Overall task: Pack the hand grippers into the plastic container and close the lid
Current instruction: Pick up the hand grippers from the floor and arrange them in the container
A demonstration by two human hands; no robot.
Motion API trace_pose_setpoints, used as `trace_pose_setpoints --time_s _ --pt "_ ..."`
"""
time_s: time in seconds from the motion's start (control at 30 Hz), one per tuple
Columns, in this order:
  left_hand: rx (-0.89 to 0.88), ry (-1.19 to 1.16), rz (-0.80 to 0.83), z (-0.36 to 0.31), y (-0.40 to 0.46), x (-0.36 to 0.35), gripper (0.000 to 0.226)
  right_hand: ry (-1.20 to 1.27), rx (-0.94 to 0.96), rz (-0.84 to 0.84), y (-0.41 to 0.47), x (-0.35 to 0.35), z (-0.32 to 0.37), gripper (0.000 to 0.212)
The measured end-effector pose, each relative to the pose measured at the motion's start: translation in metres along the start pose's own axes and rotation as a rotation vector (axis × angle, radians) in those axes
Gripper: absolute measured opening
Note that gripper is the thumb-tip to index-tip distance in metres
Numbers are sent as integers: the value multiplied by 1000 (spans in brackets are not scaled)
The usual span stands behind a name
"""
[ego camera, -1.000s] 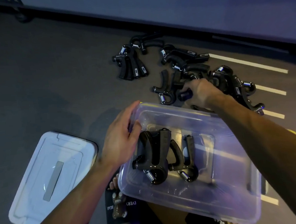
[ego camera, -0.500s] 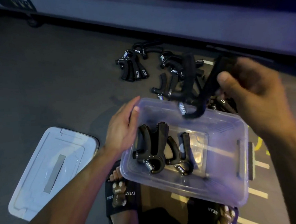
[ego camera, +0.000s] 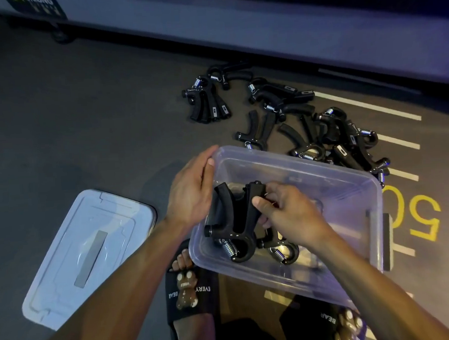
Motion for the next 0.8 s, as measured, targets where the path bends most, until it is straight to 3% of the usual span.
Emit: trace_pose_setpoints --time_s 0.13,0.2,0.3,0.8 --pt "-5 -5 -5 0 -1 0 40 -244 11 -163 -6 -1 2 25" --pt "-6 4 -1 0 -1 0 41 -397 -1 -172 -10 -6 2 38" --pt "-9 5 -9 -1 0 0 40 -441 -21 -154 -19 -19 4 47" --pt "25 7 37 0 -1 0 45 -678 -109 -128 -32 -38 13 61"
Point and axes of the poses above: each hand's wrist, its own y-axis towards the middle knuckle, its own x-axis out of the back of the hand, z = x × y, the point moved 4 cm from there along y, towards the middle knuckle, and after that the axes turned 12 degrees about -x, right-handed, at the moved point
